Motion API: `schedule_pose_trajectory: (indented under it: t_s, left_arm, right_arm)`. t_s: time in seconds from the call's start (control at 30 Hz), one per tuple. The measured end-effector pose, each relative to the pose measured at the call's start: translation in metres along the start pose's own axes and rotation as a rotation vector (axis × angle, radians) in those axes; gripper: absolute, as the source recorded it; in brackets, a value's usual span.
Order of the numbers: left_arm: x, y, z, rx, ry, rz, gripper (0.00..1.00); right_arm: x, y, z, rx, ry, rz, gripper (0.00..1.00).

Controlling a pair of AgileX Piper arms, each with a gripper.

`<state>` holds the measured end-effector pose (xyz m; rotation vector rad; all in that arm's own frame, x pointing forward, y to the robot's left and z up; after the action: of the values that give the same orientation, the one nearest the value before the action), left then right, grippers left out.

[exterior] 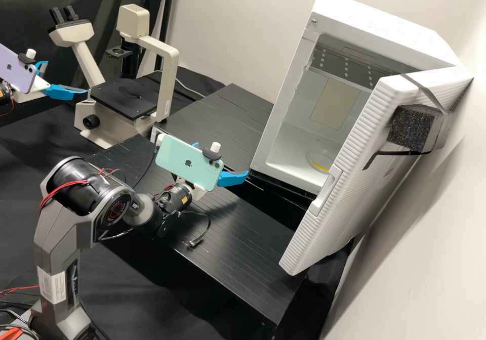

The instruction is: Take out the petri dish and place it under the microscope.

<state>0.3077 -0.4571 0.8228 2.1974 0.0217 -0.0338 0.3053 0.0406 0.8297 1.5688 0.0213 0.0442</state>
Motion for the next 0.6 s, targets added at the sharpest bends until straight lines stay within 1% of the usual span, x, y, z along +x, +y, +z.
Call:
schedule_pose_trajectory:
  t_s: [0.3, 0.37, 0.4, 0.47, 0.57, 0.6]
  left_arm:
    - [0.0, 0.0, 0.0, 0.0, 0.0, 0.0, 1.0]
    - [0.0, 0.0, 0.0, 0.0, 0.0, 0.0, 1.0]
    - [0.0, 0.0, 0.0, 0.0, 0.0, 0.0, 1.0]
    - [0.0, 0.0, 0.0, 0.0, 0.0, 0.0, 1.0]
    - [0.0, 0.0, 0.0, 0.0, 0.0, 0.0, 1.0]
    - [0.0, 0.0, 0.0, 0.0, 0.0, 0.0, 1.0]
  right_arm:
    - [0.0, 0.0, 0.0, 0.0, 0.0, 0.0, 1.0]
    - [-0.002, 0.0, 0.003, -0.007, 0.0, 0.001, 1.0]
    - [-0.005, 0.003, 0.006, -0.014, 0.0, 0.01, 1.0]
    - [-0.012, 0.006, 0.013, -0.017, 0.002, 0.016, 1.0]
    - [-0.025, 0.019, 0.027, 0.002, 0.008, 0.065, 1.0]
    - [-0.029, 0.027, 0.034, 0.009, 0.004, 0.093, 1.0]
